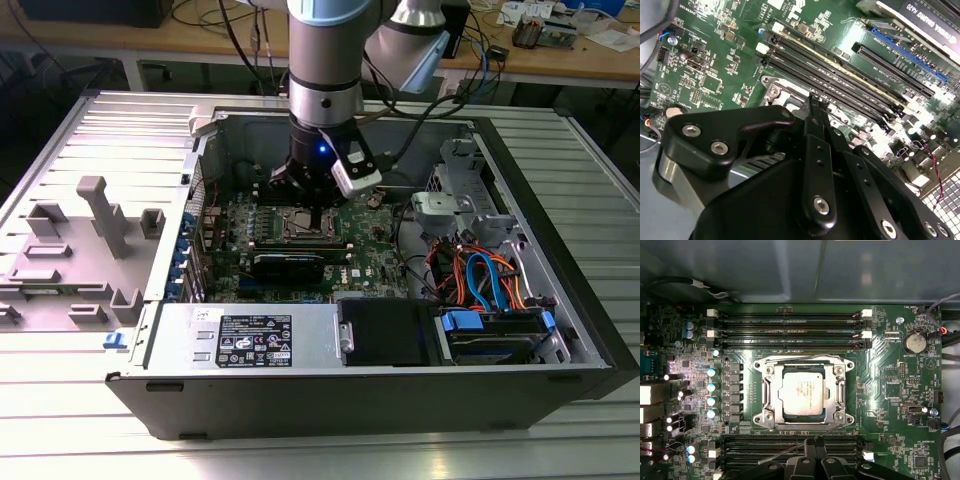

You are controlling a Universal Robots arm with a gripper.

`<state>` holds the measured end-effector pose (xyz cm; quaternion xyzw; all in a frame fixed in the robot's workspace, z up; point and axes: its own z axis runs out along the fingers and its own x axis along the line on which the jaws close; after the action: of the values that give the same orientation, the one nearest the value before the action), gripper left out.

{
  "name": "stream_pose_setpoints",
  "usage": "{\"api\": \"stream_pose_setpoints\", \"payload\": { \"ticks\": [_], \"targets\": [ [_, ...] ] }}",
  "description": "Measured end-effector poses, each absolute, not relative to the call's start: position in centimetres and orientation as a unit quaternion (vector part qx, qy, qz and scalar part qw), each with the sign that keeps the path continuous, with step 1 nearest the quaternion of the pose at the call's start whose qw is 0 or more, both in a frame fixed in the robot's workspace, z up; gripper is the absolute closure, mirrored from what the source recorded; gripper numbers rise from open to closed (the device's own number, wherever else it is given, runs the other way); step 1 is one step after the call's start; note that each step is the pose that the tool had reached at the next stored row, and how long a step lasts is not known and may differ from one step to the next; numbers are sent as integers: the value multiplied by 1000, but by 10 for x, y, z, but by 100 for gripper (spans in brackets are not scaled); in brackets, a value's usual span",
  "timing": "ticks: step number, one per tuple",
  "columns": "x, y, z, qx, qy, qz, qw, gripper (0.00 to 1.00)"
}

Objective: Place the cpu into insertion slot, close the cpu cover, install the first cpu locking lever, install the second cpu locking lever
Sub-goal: 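Install the second cpu locking lever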

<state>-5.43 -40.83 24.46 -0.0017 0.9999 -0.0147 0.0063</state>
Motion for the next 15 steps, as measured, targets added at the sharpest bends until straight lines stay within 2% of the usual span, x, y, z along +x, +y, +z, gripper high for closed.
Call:
{"api": "stream_pose_setpoints", "payload": {
  "ticks": [13, 15],
  "targets": [
    [-56, -409, 245, -2, 1000, -15, 6, 89],
    [-56, -410, 244, -2, 1000, -13, 0, 89]
  ]
}}
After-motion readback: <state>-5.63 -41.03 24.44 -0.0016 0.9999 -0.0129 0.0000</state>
